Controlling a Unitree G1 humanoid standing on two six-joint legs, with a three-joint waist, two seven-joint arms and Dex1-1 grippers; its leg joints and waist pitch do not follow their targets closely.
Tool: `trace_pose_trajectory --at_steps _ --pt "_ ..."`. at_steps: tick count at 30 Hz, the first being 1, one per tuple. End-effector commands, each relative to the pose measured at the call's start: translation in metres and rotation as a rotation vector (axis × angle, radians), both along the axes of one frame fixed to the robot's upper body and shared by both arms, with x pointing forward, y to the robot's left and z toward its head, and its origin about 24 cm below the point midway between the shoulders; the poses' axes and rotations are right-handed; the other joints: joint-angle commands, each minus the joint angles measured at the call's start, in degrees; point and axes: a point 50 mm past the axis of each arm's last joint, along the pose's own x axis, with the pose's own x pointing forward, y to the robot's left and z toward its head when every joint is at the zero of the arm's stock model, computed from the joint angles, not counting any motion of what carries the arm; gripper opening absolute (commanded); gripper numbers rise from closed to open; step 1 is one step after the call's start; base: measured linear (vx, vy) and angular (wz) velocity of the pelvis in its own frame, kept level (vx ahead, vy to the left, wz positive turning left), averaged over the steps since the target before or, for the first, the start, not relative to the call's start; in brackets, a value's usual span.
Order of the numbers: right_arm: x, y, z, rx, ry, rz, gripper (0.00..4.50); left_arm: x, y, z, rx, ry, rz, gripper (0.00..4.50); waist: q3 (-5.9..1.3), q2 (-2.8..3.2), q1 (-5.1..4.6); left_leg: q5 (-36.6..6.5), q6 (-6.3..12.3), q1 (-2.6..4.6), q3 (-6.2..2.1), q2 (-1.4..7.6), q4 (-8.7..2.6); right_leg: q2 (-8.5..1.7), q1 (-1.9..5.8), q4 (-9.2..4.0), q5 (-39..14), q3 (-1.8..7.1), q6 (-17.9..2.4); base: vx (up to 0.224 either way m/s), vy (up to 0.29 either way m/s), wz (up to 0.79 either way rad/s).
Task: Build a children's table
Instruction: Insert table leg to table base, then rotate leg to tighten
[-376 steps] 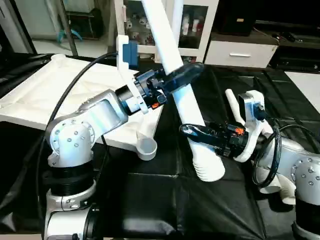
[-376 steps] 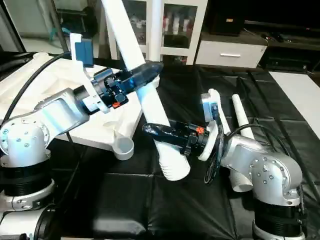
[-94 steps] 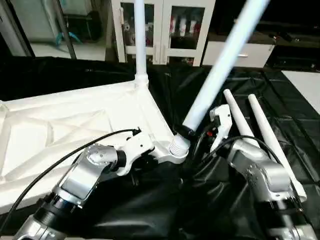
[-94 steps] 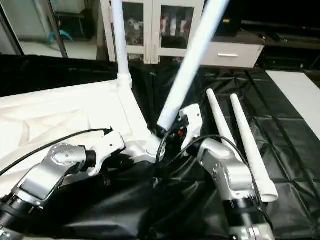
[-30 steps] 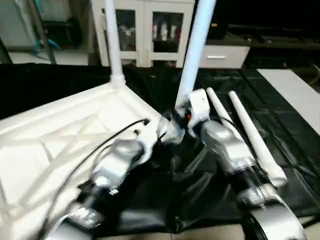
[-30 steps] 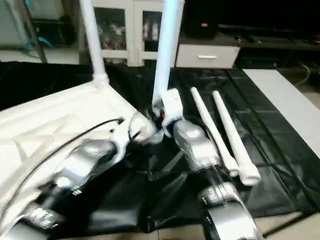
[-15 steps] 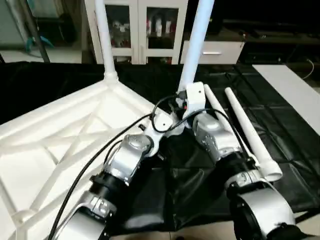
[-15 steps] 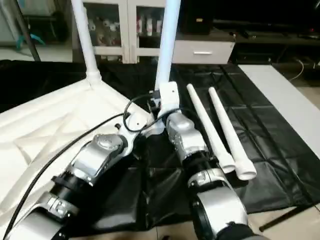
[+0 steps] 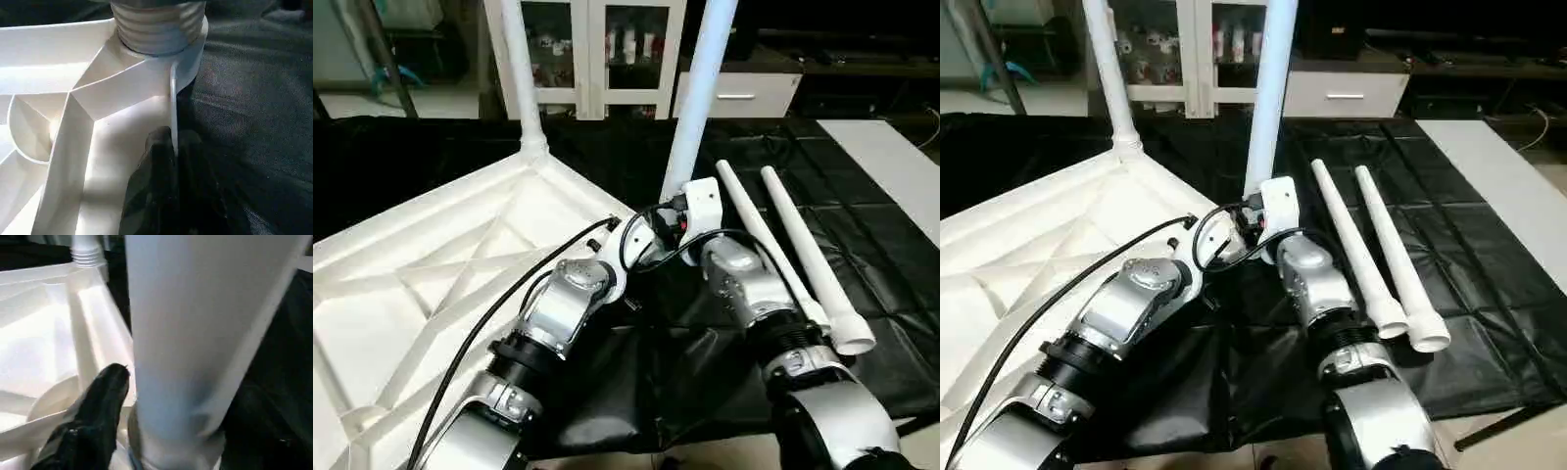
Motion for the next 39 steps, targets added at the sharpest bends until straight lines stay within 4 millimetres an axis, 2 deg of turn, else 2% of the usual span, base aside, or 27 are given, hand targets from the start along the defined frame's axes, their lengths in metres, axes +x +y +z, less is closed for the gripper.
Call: trace_pose_trajectory --at_steps 1,3,4,5,6,7,8,9,10,11,13,14,15,16,17,18,21,23,25,26,28,30,33,39 --pt "-0.003 0.000 0.007 0.010 -0.016 0.058 3.31 0.003 0.001 0.006 -0.015 -0.055 -0.028 0.00 -3.47 -0.36 0.89 -17.4 2.24 0.68 -0.52 3.07 -5.13 -3.72 1.96 -3.55 -19.2 3.00 -9.8 0.000 0.000 0.00" --pt "-0.006 -0.003 0.010 0.012 -0.030 0.083 3.43 0.002 0.003 0.006 -0.011 -0.054 -0.033 0.00 -3.44 -0.66 1.22 -16.6 2.83 0.42 -0.14 3.09 -5.14 -3.45 1.93 -3.43 -20.7 3.04 -10.0 0.000 0.000 0.00" --pt "-0.010 -0.006 0.011 0.011 -0.030 0.115 3.49 0.001 0.006 0.005 -0.005 -0.052 -0.040 0.00 -3.35 -0.40 1.68 -17.1 2.59 0.61 -0.10 3.14 -5.12 -3.45 1.72 -3.59 -22.6 3.11 -9.2 0.000 0.000 0.00" --pt "-0.012 -0.008 0.012 0.010 -0.029 0.133 3.58 0.000 0.007 0.005 -0.003 -0.050 -0.046 0.00 -3.41 -0.65 1.93 -16.8 2.46 0.52 -0.08 3.16 -5.07 -3.41 1.78 -3.55 -22.8 3.18 -8.6 0.000 0.000 0.00" --pt "-0.015 -0.010 0.012 0.008 -0.025 0.151 3.78 -0.001 0.009 0.004 0.001 -0.047 -0.053 0.00 -3.34 -0.63 2.04 -16.8 2.55 0.56 -0.06 3.15 -5.08 -3.31 1.71 -3.56 -22.9 3.22 -8.4 0.000 0.000 0.00" --pt "-0.019 -0.014 0.012 0.004 -0.019 0.171 3.78 -0.003 0.010 0.003 0.003 -0.042 -0.065 0.00 -3.33 -0.66 2.13 -16.7 2.59 0.67 0.07 3.08 -4.95 -3.29 1.45 -3.57 -23.2 3.30 -8.3 0.000 0.000 0.00" --pt "-0.022 -0.017 0.012 -0.002 -0.013 0.187 3.86 -0.005 0.011 0.003 0.005 -0.036 -0.081 0.00 -3.43 -0.62 2.26 -16.2 2.59 0.53 0.00 3.12 -4.96 -3.35 1.72 -3.44 -23.1 3.23 -8.2 0.000 0.000 0.00" --pt "-0.024 -0.020 0.011 -0.012 -0.007 0.197 3.93 -0.006 0.012 0.001 0.010 -0.031 -0.099 0.00 -3.64 -0.54 2.41 -13.4 2.75 0.27 -0.02 3.21 -4.98 -3.27 2.03 -3.08 -20.5 3.28 -8.5 0.000 0.000 0.00" --pt "-0.027 -0.025 0.011 -0.028 0.002 0.209 4.02 -0.009 0.014 0.000 0.014 -0.025 -0.123 0.00 -3.80 -0.47 2.56 -12.6 2.78 0.38 0.06 3.26 -4.83 -3.29 2.02 -2.90 -19.2 3.30 -8.9 0.000 0.000 0.00" --pt "-0.029 -0.028 0.010 -0.039 0.008 0.216 4.13 -0.011 0.015 -0.001 0.016 -0.018 -0.141 0.00 -3.80 0.11 2.85 -11.5 2.83 0.56 0.23 3.32 -4.71 -3.17 1.93 -2.67 -17.0 3.37 -9.8 0.000 0.000 0.00" --pt "-0.034 -0.034 0.010 -0.052 0.020 0.229 4.20 -0.015 0.016 -0.003 0.023 -0.008 -0.191 0.00 -3.92 -0.29 3.03 -9.8 3.06 0.37 0.45 3.31 -4.56 -2.93 2.32 -2.20 -14.2 3.39 -10.6 0.027 -0.011 0.00" --pt "-0.038 -0.041 0.010 -0.065 0.027 0.239 4.20 -0.019 0.019 -0.004 0.025 0.004 -0.225 0.00 -3.96 -0.06 3.17 -8.4 3.30 0.41 0.53 3.20 -4.38 -2.76 2.27 -1.88 -12.0 3.44 -11.5 0.058 -0.018 0.01" --pt "-0.041 -0.044 0.011 -0.074 0.028 0.248 4.20 -0.022 0.020 -0.005 0.025 0.011 -0.245 0.00 -4.18 -0.10 3.27 -7.2 3.47 0.50 0.57 3.21 -4.17 -2.72 2.49 -1.53 -9.9 3.45 -11.9 0.058 -0.018 0.01" --pt "-0.044 -0.048 0.012 -0.083 0.028 0.259 4.20 -0.024 0.022 -0.005 0.024 0.015 -0.276 0.00 -4.35 -0.18 3.43 -4.1 4.36 0.38 0.57 3.17 -3.94 -2.61 2.71 -0.79 -5.2 3.51 -13.0 0.053 -0.018 0.01" --pt "-0.046 -0.053 0.013 -0.096 0.021 0.267 4.20 -0.028 0.024 -0.005 0.026 0.024 -0.304 0.00 -4.31 0.33 3.55 -2.9 5.06 0.54 0.69 3.13 -3.85 -2.55 2.60 -0.48 -2.6 3.51 -14.2 0.000 0.000 0.00" --pt "-0.047 -0.056 0.014 -0.103 0.018 0.272 4.20 -0.030 0.025 -0.006 0.027 0.029 -0.322 0.00 -4.36 0.17 3.59 -2.7 5.38 0.53 0.79 3.08 -3.74 -2.51 2.74 -0.48 -1.9 3.48 -14.4 0.000 0.000 0.00" --pt "-0.057 -0.065 0.016 -0.108 0.014 0.361 4.20 -0.040 0.035 -0.008 0.036 0.063 -0.411 0.00 -4.25 0.23 3.88 -4.3 5.72 0.62 0.86 3.23 -3.85 -2.55 2.87 -0.55 -3.4 3.50 -14.9 0.000 0.000 0.00" --pt "-0.063 -0.067 0.017 -0.112 0.013 0.417 4.20 -0.044 0.039 -0.010 0.043 0.073 -0.440 0.00 -3.95 0.42 4.18 -7.3 4.65 0.97 0.88 3.49 -4.13 -2.49 2.68 -0.96 -7.0 3.53 -14.2 0.000 0.000 0.00" --pt "-0.072 -0.069 0.018 -0.117 0.033 0.497 4.20 -0.047 0.044 -0.009 0.042 0.076 -0.470 0.00 -3.84 0.28 4.19 -8.9 3.91 0.99 0.82 3.43 -4.22 -2.45 2.74 -1.19 -9.4 3.49 -13.5 0.000 0.000 0.00" --pt "-0.077 -0.070 0.017 -0.110 0.055 0.537 4.20 -0.049 0.046 -0.009 0.038 0.086 -0.482 0.00 -3.53 0.19 4.10 -11.8 2.83 1.25 0.83 3.48 -4.48 -2.42 2.46 -1.73 -14.0 3.52 -12.4 0.000 0.000 0.00" --pt "-0.086 -0.072 0.014 -0.118 0.094 0.609 4.20 -0.054 0.048 -0.007 0.019 0.091 -0.543 0.00 -3.57 0.24 4.24 -13.4 2.11 1.38 0.61 3.56 -4.57 -2.59 2.52 -1.94 -16.6 3.55 -11.3 0.000 0.000 0.00" --pt "-0.086 -0.072 0.014 -0.123 0.098 0.613 4.20 -0.055 0.048 -0.007 0.012 0.093 -0.552 0.00 -3.44 0.03 4.08 -13.9 1.55 1.32 0.57 3.48 -4.66 -2.53 2.36 -2.07 -18.0 3.57 -10.7 0.000 0.000 0.00" --pt "-0.088 -0.069 0.012 -0.132 0.103 0.654 4.20 -0.060 0.048 -0.004 0.005 0.093 -0.614 0.00 -3.69 -0.20 4.18 -12.6 1.62 1.28 0.58 3.44 -4.51 -2.63 2.45 -1.83 -17.0 3.60 -10.8 0.000 0.000 0.00" --pt "-0.081 -0.066 0.006 -0.190 0.098 0.648 4.20 -0.063 0.046 0.000 -0.013 0.090 -0.652 0.00 -4.03 -0.07 4.49 -7.6 2.46 1.23 0.74 3.36 -4.13 -2.48 2.68 -0.85 -10.1 3.57 -13.0 0.000 0.000 0.00"
